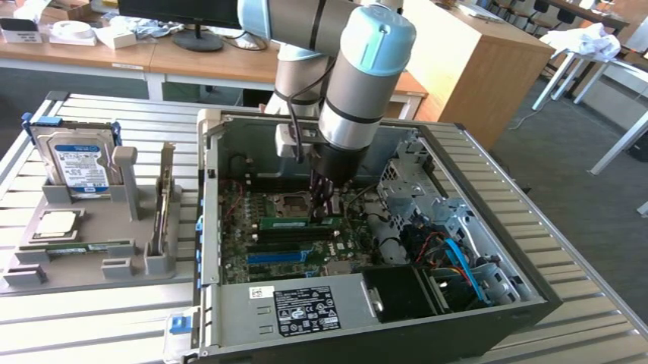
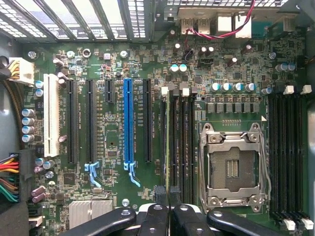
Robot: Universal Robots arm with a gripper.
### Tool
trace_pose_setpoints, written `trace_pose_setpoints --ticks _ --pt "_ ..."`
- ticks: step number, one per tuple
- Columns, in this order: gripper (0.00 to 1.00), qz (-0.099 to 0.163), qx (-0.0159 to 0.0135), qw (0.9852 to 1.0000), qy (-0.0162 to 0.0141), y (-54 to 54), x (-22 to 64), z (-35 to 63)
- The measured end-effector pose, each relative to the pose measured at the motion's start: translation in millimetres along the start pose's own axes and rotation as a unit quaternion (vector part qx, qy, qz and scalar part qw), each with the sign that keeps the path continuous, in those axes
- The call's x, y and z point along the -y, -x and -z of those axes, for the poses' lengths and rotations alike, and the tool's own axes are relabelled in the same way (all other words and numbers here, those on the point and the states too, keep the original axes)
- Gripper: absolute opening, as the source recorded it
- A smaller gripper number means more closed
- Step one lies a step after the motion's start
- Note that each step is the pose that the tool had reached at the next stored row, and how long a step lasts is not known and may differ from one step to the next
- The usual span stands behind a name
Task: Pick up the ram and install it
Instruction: 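Pick up the ram and move it above insertion slot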
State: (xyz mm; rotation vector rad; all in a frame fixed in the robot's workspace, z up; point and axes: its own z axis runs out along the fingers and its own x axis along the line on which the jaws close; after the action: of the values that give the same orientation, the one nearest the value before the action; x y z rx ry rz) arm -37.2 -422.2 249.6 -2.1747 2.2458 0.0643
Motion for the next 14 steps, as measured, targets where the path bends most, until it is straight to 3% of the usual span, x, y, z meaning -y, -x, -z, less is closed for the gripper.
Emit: trace_pose_setpoints --ticks 2,5,14 --pt "0.12 0.000 -0.0001 1.0000 -0.0011 -0.1 0.0 -0.2" --pt "0.12 0.000 0.0003 1.0000 -0.0062 0.0 -0.2 -0.6" --pt "0.12 0.000 0.0002 1.0000 -0.0062 0.6 -0.6 -1.5"
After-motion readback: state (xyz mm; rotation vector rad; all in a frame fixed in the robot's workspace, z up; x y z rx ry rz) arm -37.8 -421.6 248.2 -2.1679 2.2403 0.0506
